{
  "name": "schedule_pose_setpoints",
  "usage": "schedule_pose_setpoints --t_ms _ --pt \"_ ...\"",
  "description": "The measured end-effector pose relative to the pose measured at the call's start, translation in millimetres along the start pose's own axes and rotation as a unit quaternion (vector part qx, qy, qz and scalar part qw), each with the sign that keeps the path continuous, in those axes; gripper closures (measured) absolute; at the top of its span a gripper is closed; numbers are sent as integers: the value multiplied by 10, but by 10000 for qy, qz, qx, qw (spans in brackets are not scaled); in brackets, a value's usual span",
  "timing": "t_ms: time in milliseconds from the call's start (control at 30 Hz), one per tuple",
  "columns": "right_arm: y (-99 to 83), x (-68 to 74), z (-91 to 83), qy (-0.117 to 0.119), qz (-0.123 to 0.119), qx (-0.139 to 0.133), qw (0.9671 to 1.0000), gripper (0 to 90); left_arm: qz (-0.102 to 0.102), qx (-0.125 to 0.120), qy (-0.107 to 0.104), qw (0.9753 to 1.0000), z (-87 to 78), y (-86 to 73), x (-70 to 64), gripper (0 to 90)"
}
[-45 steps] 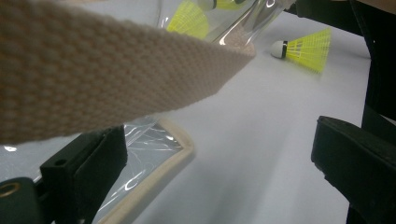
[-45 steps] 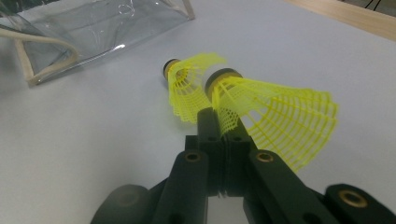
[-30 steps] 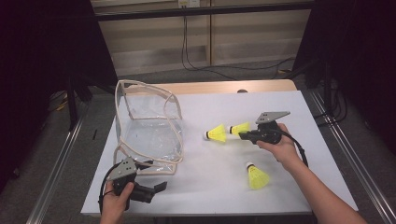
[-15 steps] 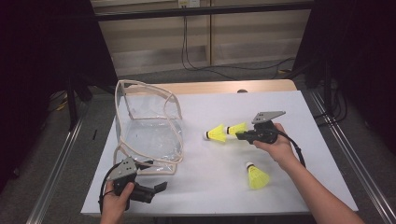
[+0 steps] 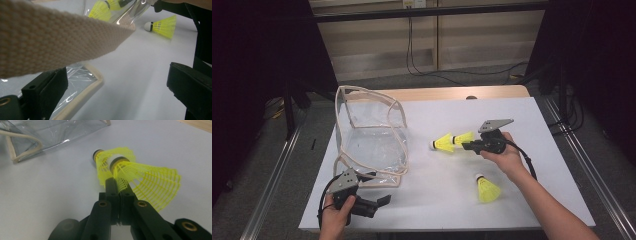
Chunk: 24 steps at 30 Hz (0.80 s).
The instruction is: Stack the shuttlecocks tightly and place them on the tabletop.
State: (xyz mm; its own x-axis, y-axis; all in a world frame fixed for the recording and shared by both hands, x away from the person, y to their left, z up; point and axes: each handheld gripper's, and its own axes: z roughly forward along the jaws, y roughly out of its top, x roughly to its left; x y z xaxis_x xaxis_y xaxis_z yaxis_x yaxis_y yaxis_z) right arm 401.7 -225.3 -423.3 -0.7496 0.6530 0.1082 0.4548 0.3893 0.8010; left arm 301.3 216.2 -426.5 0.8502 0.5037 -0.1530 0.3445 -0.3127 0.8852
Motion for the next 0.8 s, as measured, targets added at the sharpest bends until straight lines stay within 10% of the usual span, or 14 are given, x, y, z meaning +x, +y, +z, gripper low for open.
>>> schedule_pose_setpoints --t_ms 800 --pt "23 1 125 25 -21 76 10000 885 -14 -25 -2 10000 3 -1 0 34"
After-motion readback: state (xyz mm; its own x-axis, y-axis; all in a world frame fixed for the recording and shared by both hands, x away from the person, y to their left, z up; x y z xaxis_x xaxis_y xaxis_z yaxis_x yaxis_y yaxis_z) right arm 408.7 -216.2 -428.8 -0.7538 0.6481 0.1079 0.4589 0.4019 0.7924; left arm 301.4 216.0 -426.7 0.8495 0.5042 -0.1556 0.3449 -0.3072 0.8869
